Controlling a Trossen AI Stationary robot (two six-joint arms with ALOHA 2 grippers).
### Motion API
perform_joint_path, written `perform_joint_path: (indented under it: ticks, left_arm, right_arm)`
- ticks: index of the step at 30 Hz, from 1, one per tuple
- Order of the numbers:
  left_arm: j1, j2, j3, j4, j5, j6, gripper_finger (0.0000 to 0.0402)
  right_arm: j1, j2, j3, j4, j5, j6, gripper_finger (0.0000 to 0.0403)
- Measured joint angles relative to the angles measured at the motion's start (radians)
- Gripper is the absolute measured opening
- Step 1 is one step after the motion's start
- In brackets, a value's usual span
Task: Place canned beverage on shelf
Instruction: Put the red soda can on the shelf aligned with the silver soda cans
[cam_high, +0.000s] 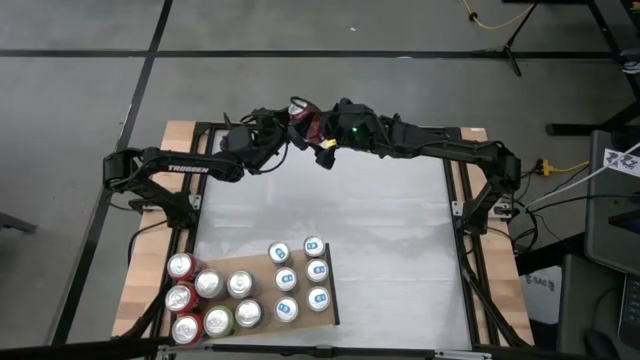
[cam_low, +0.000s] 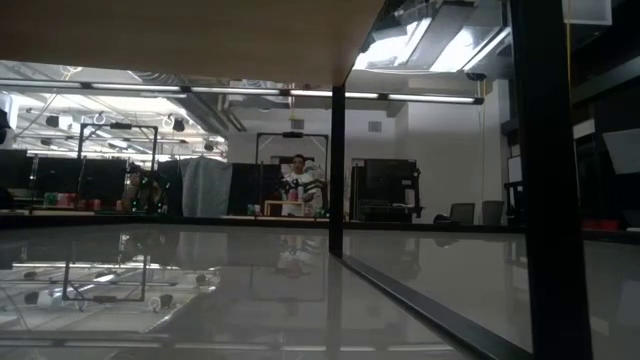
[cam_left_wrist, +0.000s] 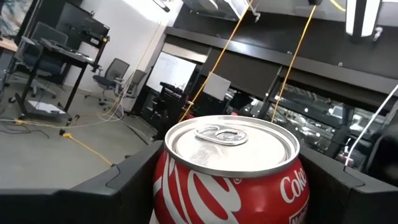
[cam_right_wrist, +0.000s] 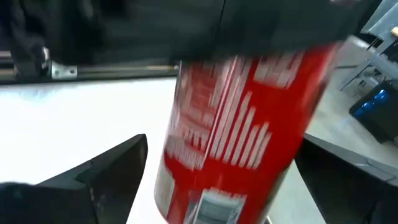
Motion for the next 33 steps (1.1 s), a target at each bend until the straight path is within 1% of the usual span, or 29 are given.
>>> perform_joint_path:
  ticks: [13, 19, 26, 29, 33]
  left_arm:
    - [0.000, 0.000, 0.000, 0.003, 0.028, -0.013, 0.0284]
    - [-0.003, 0.000, 0.000, 0.015, 0.111, -0.043, 0.0284]
    - [-0.007, 0.000, 0.000, 0.014, 0.111, -0.058, 0.0284]
    - [-0.007, 0.000, 0.000, 0.014, 0.109, -0.058, 0.0284]
    - [-0.007, 0.000, 0.000, 0.015, 0.108, -0.051, 0.0284]
  right_arm:
    - [0.000, 0.000, -0.001, -0.037, -0.011, 0.000, 0.0386]
    - [0.000, 0.000, -0.001, -0.058, -0.024, 0.000, 0.0386]
    - [0.000, 0.000, -0.001, -0.058, -0.021, 0.002, 0.0385]
    - [0.000, 0.000, -0.001, -0.057, -0.020, 0.003, 0.0373]
    - [0.000, 0.000, -0.001, -0.057, -0.020, 0.010, 0.0333]
